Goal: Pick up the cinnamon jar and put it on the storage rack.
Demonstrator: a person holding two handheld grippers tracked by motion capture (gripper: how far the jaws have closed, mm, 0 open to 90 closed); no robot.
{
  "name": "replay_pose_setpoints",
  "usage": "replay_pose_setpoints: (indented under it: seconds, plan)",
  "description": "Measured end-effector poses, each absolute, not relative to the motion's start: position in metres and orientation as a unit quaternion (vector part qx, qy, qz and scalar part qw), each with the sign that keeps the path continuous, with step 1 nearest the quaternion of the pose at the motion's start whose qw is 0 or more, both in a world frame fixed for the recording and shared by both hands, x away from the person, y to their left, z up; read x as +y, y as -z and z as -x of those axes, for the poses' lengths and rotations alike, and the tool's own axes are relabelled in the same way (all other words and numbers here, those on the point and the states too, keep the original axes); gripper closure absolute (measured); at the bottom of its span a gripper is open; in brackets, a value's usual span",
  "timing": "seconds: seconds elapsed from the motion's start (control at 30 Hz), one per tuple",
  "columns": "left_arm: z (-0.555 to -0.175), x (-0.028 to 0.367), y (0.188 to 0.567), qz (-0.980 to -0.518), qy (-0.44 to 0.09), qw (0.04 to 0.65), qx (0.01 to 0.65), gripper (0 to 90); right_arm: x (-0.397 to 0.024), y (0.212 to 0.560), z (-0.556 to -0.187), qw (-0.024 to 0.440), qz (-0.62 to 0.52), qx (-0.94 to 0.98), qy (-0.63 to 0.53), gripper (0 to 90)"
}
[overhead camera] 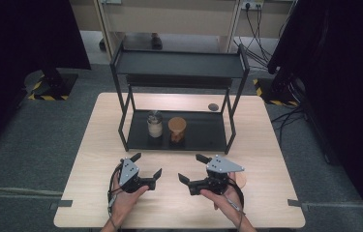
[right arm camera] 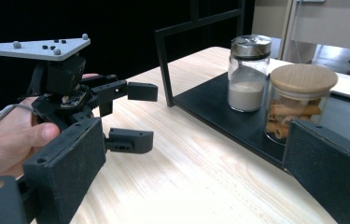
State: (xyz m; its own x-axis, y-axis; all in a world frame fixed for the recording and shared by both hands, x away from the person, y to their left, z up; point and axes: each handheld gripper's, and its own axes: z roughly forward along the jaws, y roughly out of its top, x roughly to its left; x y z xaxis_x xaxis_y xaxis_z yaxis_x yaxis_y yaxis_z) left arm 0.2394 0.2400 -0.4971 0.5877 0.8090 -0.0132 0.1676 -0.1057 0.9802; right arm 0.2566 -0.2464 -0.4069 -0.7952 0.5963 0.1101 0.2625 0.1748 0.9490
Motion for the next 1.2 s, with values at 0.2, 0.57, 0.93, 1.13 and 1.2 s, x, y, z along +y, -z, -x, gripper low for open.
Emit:
replay_pose_setpoints:
  seconds: [0.2,0.57,0.93,1.13,1.2]
  plan:
    - [-0.239,0.24,0.497,-0.688,-0.283,0.566,0.355,0.8,-0.258,0.409,-0.249,0.15,-0.294,0.746,-0.578,6.1]
    - [-0.239,0.24,0.497,-0.687,-0.284,0.566,0.355,0.8,-0.28,0.412,-0.239,0.164,-0.315,0.734,-0.579,6.1]
    - [-0.239,0.24,0.497,-0.688,-0.284,0.565,0.356,0.8,-0.302,0.415,-0.228,0.178,-0.336,0.723,-0.577,6.1]
    - [-0.239,0.24,0.497,-0.688,-0.285,0.565,0.356,0.8,-0.311,0.415,-0.222,0.187,-0.345,0.714,-0.579,6.1]
    - [-0.239,0.24,0.497,-0.688,-0.284,0.565,0.356,0.8,-0.314,0.415,-0.22,0.19,-0.348,0.712,-0.58,6.1]
